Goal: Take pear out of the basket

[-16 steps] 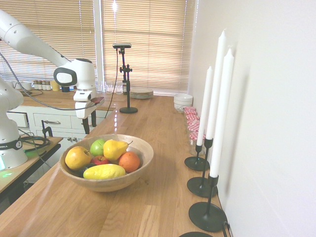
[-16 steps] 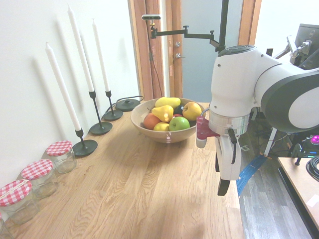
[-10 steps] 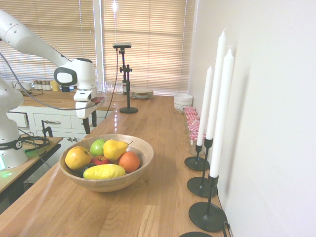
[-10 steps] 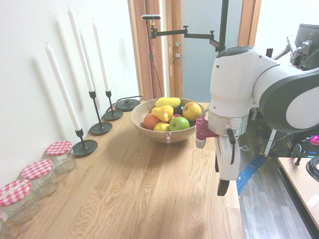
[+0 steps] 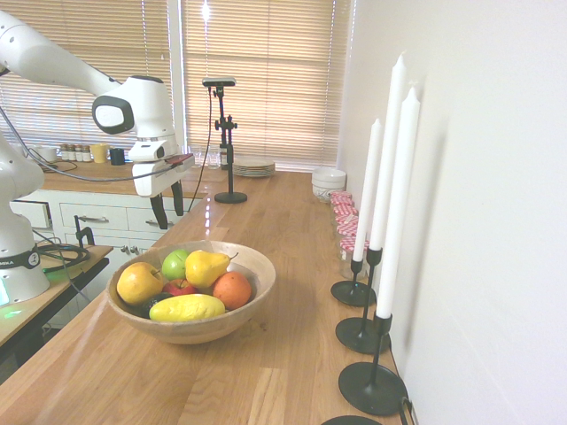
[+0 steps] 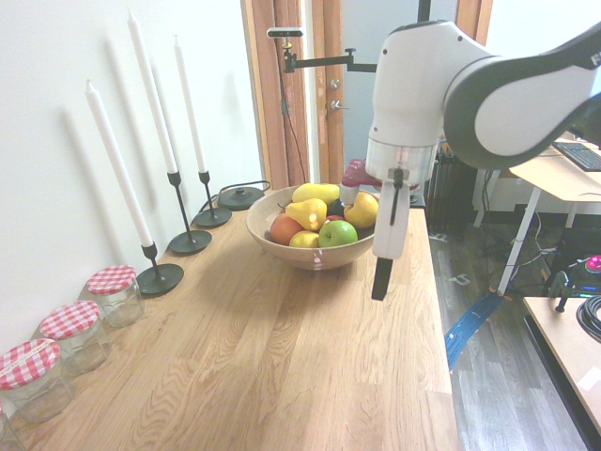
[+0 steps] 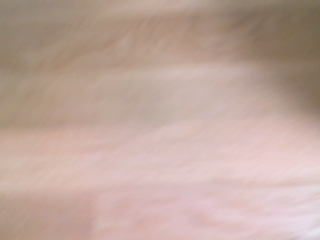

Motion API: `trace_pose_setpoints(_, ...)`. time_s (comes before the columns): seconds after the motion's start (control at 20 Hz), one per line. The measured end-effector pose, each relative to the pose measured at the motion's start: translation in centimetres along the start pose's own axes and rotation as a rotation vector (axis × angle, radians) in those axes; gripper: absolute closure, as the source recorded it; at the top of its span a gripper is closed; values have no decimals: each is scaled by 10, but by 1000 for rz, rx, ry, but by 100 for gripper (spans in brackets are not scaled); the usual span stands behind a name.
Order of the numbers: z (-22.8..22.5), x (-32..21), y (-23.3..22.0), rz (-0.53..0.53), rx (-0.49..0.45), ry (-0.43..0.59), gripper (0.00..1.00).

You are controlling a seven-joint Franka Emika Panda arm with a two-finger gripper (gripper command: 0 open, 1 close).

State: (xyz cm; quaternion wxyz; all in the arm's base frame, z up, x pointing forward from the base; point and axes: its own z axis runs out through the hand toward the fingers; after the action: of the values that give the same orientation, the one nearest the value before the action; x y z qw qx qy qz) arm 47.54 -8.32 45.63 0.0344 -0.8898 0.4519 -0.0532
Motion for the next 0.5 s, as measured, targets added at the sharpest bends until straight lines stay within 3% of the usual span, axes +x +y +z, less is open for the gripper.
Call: trace_pose_setpoints(0.5,-39,125,-2,87,4,18,0)
